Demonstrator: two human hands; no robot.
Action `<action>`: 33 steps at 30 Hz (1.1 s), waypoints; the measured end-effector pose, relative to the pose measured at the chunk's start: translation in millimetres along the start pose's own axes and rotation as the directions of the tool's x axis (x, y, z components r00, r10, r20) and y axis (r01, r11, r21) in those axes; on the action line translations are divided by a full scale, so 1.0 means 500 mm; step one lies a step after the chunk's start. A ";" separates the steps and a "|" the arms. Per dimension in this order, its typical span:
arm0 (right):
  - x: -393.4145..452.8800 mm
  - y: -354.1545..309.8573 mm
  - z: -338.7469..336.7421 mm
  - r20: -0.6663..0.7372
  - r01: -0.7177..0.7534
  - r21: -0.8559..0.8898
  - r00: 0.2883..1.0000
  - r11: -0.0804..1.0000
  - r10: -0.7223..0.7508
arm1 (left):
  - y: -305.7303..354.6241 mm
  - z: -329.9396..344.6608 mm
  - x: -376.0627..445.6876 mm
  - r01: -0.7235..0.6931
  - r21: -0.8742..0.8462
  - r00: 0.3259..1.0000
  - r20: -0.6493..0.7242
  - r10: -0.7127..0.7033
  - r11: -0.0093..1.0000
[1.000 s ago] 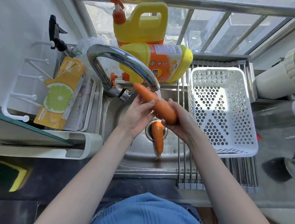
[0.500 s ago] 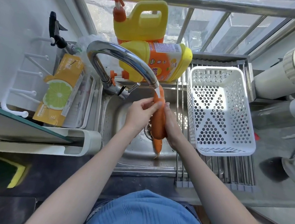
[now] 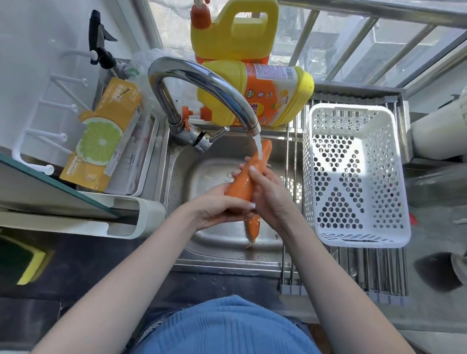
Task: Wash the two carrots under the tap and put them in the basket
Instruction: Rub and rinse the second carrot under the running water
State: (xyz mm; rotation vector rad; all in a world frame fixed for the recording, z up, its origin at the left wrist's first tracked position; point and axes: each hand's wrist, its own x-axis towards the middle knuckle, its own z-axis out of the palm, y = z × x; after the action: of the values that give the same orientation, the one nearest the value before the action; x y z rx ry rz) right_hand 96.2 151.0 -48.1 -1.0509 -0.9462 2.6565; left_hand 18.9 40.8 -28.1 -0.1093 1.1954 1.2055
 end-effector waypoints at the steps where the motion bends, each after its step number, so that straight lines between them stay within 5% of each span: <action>1: 0.001 -0.001 -0.001 0.010 0.008 -0.023 1.000 1.000 -0.008 | 0.004 -0.004 -0.001 0.000 0.076 1.000 -0.026 0.002 0.997; 6: 0.015 0.007 0.050 -0.196 0.086 -0.339 0.967 0.937 -0.160 | 0.003 0.017 -0.004 -0.070 0.310 0.974 -0.185 0.133 0.948; 9: 0.024 -0.001 0.077 -0.366 0.017 -0.294 0.922 0.956 -0.129 | -0.010 0.034 0.002 -0.080 0.460 0.949 -0.237 0.209 0.884; 11: 0.026 -0.008 0.076 -0.344 -0.003 -0.252 0.935 0.968 -0.087 | -0.016 0.036 0.007 -0.090 0.465 0.932 -0.274 0.239 0.881; 16: 0.018 -0.003 0.027 -0.011 0.037 -0.365 0.999 0.930 -0.044 | -0.007 0.008 0.016 -0.052 0.487 0.891 -0.372 0.261 0.872; 21: 0.024 0.017 0.050 -0.215 0.081 -0.502 0.953 0.861 -0.214 | -0.038 0.047 0.023 -0.030 0.617 0.792 -0.465 0.396 0.786; 25: 0.046 -0.012 0.072 -0.367 -0.014 -0.139 0.929 0.990 -0.038 | -0.042 0.049 0.017 -0.048 0.737 0.749 -0.420 0.512 0.674; 29: 0.056 -0.047 0.056 -0.084 -0.068 0.076 0.994 0.995 0.074 | 0.002 0.038 0.008 -0.021 0.806 0.832 -0.314 0.458 0.591; 33: 0.058 -0.045 0.036 0.128 -0.068 0.361 0.992 0.930 0.023 | 0.060 0.023 -0.017 0.043 0.337 0.996 -0.089 -0.013 0.941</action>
State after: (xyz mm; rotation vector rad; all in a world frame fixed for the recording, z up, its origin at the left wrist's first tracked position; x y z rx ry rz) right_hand 60.3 169.5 -41.3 -0.8418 -0.4163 2.8083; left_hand 4.5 55.5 -1.8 0.0808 1.4556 0.9616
